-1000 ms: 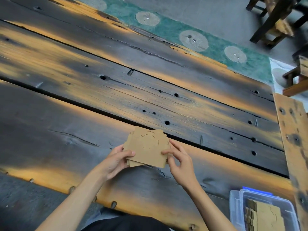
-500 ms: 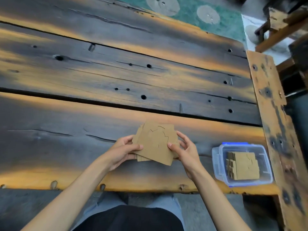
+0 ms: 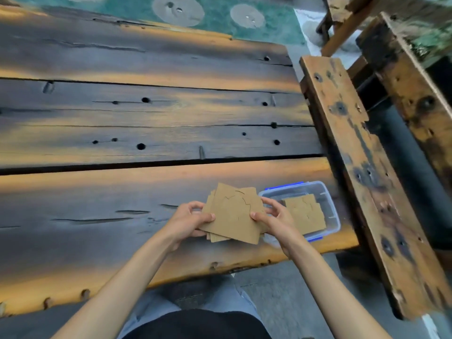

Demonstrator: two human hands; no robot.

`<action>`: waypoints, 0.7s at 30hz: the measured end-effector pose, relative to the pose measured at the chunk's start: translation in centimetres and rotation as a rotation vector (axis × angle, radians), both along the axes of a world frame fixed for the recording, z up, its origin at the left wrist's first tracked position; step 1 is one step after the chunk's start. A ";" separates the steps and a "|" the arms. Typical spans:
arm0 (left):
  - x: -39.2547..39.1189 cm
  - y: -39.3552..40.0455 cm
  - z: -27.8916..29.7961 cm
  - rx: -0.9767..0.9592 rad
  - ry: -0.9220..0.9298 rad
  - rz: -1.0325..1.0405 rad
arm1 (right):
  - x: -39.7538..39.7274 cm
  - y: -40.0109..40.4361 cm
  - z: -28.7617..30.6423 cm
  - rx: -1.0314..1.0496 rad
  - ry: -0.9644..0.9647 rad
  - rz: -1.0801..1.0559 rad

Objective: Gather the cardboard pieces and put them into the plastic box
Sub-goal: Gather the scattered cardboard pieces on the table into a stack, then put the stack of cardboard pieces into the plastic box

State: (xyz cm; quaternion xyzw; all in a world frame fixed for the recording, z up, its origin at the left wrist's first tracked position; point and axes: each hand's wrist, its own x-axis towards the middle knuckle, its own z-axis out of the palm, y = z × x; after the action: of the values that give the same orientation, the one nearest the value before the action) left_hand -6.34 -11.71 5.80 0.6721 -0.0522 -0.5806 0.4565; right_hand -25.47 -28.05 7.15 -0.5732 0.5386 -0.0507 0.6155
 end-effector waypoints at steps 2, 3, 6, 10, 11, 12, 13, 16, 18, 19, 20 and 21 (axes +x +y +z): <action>-2.2 -2.0 0.0 0.026 -0.003 -0.033 | -2.4 -2.3 0.1 -0.003 0.034 0.016; -3.5 -3.2 0.0 0.045 -0.007 -0.052 | -3.6 -3.6 0.2 -0.012 0.060 0.024; -7.3 -7.0 0.0 0.078 -0.019 -0.097 | -7.0 -7.4 0.2 -0.038 0.147 0.063; -12.0 -12.4 0.0 0.104 -0.080 -0.157 | -11.1 -12.3 -0.2 -0.073 0.278 0.099; -12.5 -13.2 -0.1 0.110 -0.099 -0.165 | -11.4 -13.2 -0.3 -0.085 0.299 0.116; -12.7 -13.9 -0.2 0.110 -0.117 -0.170 | -11.5 -13.9 -0.5 -0.093 0.327 0.130; -13.2 -14.9 -0.5 0.112 -0.133 -0.183 | -11.9 -14.8 -0.8 -0.110 0.348 0.139; -14.9 -17.4 -1.5 0.135 -0.209 -0.178 | -12.8 -17.3 -1.3 -0.145 0.376 0.148; -15.6 -18.5 -2.3 0.141 -0.234 -0.148 | -13.1 -18.6 -1.8 -0.181 0.398 0.182; -15.8 -18.7 -2.6 0.145 -0.227 -0.138 | -13.1 -18.9 -2.2 -0.195 0.410 0.201; -16.3 -19.3 -3.2 0.145 -0.224 -0.129 | -13.4 -19.6 -2.4 -0.202 0.424 0.224; -16.5 -19.4 -3.6 0.150 -0.217 -0.131 | -13.4 -19.8 -2.7 -0.207 0.435 0.242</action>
State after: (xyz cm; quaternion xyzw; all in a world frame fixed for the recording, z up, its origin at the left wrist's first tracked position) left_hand -22.85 -31.06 2.16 0.7582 -0.1016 -0.5355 0.3578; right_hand -38.91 -47.87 4.44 -0.6908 0.5777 0.0929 0.4248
